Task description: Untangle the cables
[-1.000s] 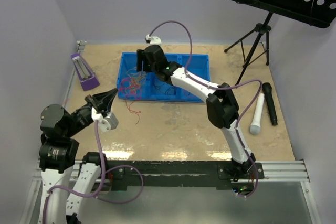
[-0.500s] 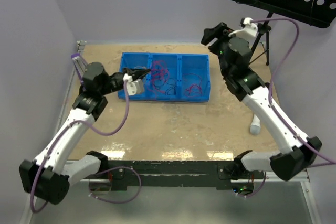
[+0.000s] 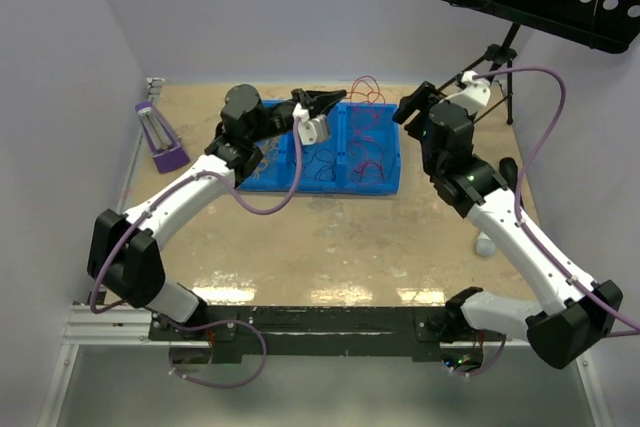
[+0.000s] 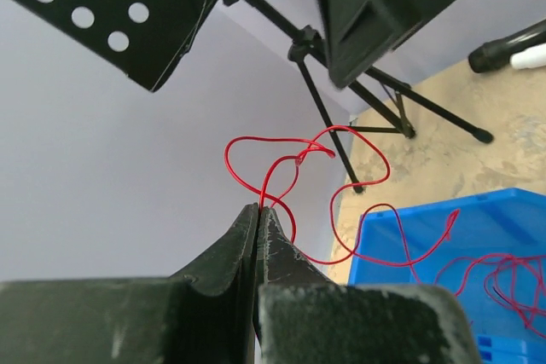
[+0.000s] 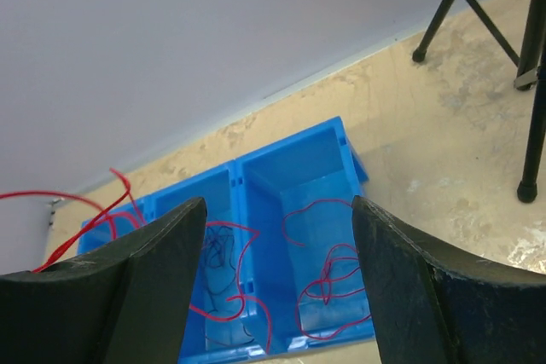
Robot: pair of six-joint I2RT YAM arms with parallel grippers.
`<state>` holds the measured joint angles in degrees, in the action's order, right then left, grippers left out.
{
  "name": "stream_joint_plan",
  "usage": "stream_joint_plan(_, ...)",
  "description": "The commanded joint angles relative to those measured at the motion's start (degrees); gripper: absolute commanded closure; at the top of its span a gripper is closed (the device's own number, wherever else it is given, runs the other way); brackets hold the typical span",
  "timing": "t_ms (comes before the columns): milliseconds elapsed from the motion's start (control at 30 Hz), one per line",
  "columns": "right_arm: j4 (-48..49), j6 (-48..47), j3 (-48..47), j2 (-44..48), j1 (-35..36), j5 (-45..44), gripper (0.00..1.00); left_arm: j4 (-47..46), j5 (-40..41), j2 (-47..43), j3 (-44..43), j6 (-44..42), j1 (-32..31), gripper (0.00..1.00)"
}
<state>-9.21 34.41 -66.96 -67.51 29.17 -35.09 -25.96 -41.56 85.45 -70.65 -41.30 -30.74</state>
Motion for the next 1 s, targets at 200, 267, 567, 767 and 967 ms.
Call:
stream_joint_plan(200,2.1,1.2,2.7,7.6,-0.3,-3.1,0.27,-4.5,7.9,9.0,-2.0,-0.4,-2.2,1.00)
stream_joint_plan(267,2.2,1.5,3.2,8.2,-0.4,-2.2,0.27,-4.3,9.4,10.4,-1.5,-0.7,-3.4,1.00)
stream_joint_plan(567,0.9,2.1,4.4,9.7,-0.4,0.0,0.26,9.9,19.4,14.0,-9.4,-1.1,-5.4,0.31)
stream_joint_plan(767,0.3,2.0,4.2,8.6,-0.4,4.3,0.24,24.1,25.7,5.2,-11.9,2.6,-5.2,0.09)
stream_joint_plan(967,0.0,0.8,2.9,6.2,-0.3,11.6,0.22,52.2,40.7,0.7,-20.1,12.9,-4.9,0.00)
